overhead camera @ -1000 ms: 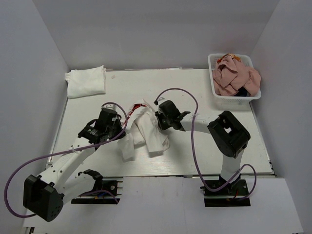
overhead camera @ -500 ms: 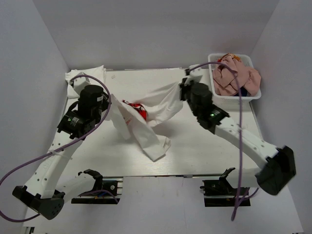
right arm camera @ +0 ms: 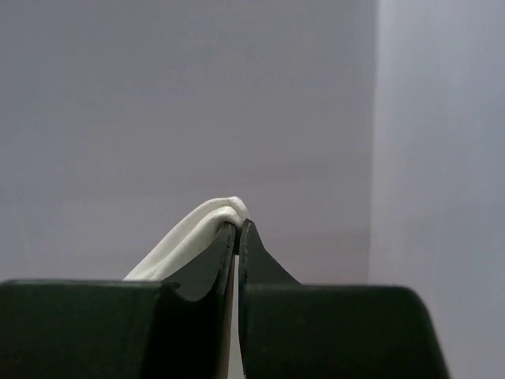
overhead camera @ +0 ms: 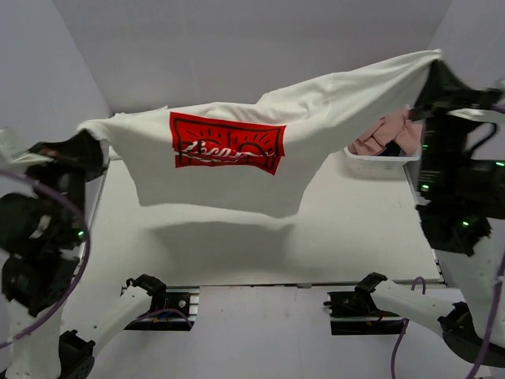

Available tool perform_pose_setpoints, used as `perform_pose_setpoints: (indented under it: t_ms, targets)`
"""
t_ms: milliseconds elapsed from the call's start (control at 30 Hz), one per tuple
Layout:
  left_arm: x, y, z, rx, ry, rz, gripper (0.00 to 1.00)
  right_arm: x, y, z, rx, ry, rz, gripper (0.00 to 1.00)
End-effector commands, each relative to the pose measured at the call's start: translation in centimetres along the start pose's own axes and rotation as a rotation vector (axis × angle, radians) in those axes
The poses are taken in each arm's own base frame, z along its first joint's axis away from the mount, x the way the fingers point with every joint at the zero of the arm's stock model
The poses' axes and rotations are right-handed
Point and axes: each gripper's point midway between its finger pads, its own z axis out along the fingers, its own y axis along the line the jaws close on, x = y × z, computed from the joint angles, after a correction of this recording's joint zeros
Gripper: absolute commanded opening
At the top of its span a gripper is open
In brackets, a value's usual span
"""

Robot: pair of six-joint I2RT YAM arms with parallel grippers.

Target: Fold and stack the t-shirts

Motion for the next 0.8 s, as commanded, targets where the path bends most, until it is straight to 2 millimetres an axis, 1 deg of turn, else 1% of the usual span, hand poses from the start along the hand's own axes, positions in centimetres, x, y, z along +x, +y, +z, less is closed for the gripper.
perform_pose_setpoints:
  t_ms: [0, 33, 67, 100, 133, 167, 200, 233, 267, 300, 367, 400, 433, 467, 500, 533, 567, 600, 633, 667, 700, 733, 767]
  targets:
    - [-6.7, -1.9, -2.8, 0.127, -0.156, -0.023, 0.0, -9.2, -6.2, -2.0, 0.107, -0.163, 0.035, 0.0]
    - [-7.8, -2.2, -3.7, 0.152, -0.177, -0.039, 0.0, -10.6, -6.9, -2.5, 0.1, -0.185, 0.043, 0.0]
    - [-9.2, -2.8, -4.6, 0.195, -0.2, -0.045, 0.0, -12.3, -8.0, -3.3, 0.095, -0.214, 0.06, 0.0]
    - [-9.7, -3.2, -5.0, 0.216, -0.207, -0.05, 0.0, -12.4, -7.8, -3.4, 0.077, -0.207, 0.056, 0.0]
    - [-11.1, -3.6, -5.7, 0.245, -0.236, -0.055, 0.0, -13.9, -8.8, -4.0, 0.083, -0.231, 0.077, 0.0]
    - [-11.5, -4.1, -6.2, 0.278, -0.239, -0.057, 0.0, -13.9, -8.7, -4.2, 0.063, -0.22, 0.067, 0.0]
    - [-11.5, -4.6, -6.0, 0.291, -0.235, -0.055, 0.0, -15.0, -9.3, -4.5, 0.067, -0.237, 0.083, 0.0]
    - [-12.2, -5.1, -6.2, 0.312, -0.243, -0.06, 0.0, -14.9, -9.2, -4.5, 0.062, -0.234, 0.084, 0.0]
    - [-12.0, -5.6, -6.0, 0.33, -0.235, -0.055, 0.0, -15.0, -9.4, -4.6, 0.067, -0.235, 0.085, 0.0]
    - [-11.5, -6.2, -5.3, 0.336, -0.222, -0.048, 0.0, -14.6, -9.1, -4.4, 0.066, -0.226, 0.08, 0.0]
    - [-11.0, -6.7, -4.2, 0.332, -0.212, -0.042, 0.0, -13.6, -8.8, -3.9, 0.083, -0.2, 0.065, 0.0]
    - [-10.4, -6.7, -3.3, 0.315, -0.203, -0.049, 0.0, -12.9, -8.5, -3.5, 0.09, -0.19, 0.06, 0.0]
    - [-8.4, -7.1, -1.6, 0.299, -0.164, -0.027, 0.0, -11.6, -8.2, -3.1, 0.118, -0.171, 0.035, 0.0]
    - [-7.4, -7.0, -0.6, 0.283, -0.155, -0.022, 0.0, -9.9, -7.3, -2.5, 0.123, -0.14, -0.005, 0.0]
    - [-7.1, -7.7, 0.2, 0.301, -0.17, -0.031, 0.0, -8.2, -6.9, -1.8, 0.152, -0.103, -0.028, 0.0]
    - [-5.1, -7.7, 1.6, 0.287, -0.139, -0.002, 0.0, -6.6, -6.8, -1.4, 0.198, -0.084, -0.078, 0.0]
    - [-3.1, -8.0, 3.5, 0.27, -0.096, 0.022, 0.0, -5.0, -5.8, -0.4, 0.207, -0.054, -0.109, 0.0]
    - [-1.8, -7.8, 4.9, 0.229, -0.077, 0.036, 0.0, -2.8, -5.3, 0.3, 0.25, 0.001, -0.145, 0.0]
    - [-0.4, -6.7, 6.5, 0.146, -0.064, 0.061, 0.0, -1.2, -4.8, 0.7, 0.273, 0.016, -0.205, 0.0]
    - [2.3, -6.2, 8.9, 0.078, -0.024, 0.097, 0.0, 1.8, -3.0, 2.0, 0.262, 0.068, -0.259, 0.0]
    - [4.4, -5.1, 10.3, 0.013, 0.001, 0.137, 0.0, 3.2, -2.5, 2.4, 0.268, 0.089, -0.28, 0.0]
    - [6.6, -3.9, 11.7, -0.047, 0.027, 0.171, 0.0, 5.5, -2.4, 2.9, 0.273, 0.117, -0.317, 0.0]
    - [8.1, -1.9, 12.7, -0.158, 0.029, 0.207, 0.0, 9.4, -1.1, 3.6, 0.254, 0.171, -0.332, 0.0]
